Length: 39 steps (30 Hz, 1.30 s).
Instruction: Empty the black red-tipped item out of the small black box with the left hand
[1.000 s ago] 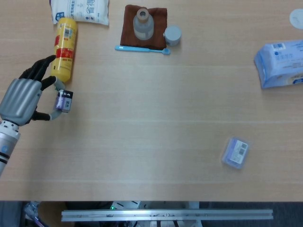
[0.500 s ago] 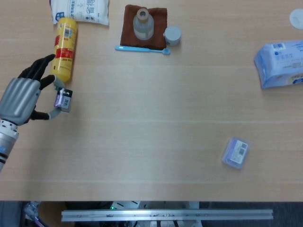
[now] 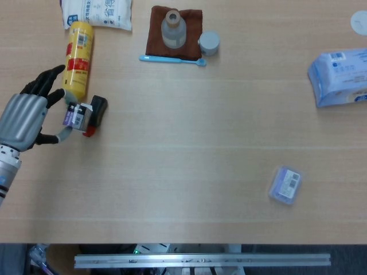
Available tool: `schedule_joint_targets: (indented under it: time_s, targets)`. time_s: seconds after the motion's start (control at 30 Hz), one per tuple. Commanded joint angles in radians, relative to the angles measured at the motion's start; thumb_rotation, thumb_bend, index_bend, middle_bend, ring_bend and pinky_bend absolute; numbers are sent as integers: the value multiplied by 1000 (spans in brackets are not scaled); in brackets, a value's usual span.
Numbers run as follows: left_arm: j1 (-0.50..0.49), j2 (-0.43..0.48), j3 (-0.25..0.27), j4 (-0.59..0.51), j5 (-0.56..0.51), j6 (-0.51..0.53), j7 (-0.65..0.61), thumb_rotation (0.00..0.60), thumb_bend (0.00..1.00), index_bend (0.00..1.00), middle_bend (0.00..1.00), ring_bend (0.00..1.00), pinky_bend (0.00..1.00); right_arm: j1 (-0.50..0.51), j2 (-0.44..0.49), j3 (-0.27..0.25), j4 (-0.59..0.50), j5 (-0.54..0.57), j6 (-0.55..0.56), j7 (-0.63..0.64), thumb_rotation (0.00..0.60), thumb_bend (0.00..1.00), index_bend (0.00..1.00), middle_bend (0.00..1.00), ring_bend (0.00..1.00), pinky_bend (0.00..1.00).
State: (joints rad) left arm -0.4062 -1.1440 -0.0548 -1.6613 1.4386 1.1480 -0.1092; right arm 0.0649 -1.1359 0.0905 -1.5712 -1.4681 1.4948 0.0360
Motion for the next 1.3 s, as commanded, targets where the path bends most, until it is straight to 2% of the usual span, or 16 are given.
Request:
schedule_joint_targets:
  time_s: [0.03,0.13,0.37,0.47,0.83,1.3]
  targets:
    - [1,1,3,7,-4,1,27,600,456,351,0,52,177,0,0,0,0,0,1,1,600,143,268,200,100,255]
    - [3,4,12,22,-7,2,114,600,457,366,0,52,177,0,0,1,0,0,1,2,600,143,268,199,100,255]
    - [27,-52,35,118,33,89,454,600,457,409,0,52,174,3,0,1,-2,-3,-1,-1,600,143,268,199,100,255]
    - [34,-72,40,147,37,104,530,600,458,419,0,52,174,3,0,1,-3,-3,-1,-1,600,143,268,199,100,255]
    - [53,-102,64,235,2,77,649,600,459,435,0,52,174,0,0,1,-1,-1,1,2,600,144,268,200,100,255]
    - [77,-142,99,320,-52,1,640,600,459,432,0,52,174,1,-1,0,-3,-1,-2,-4,600,143,268,199,100,255]
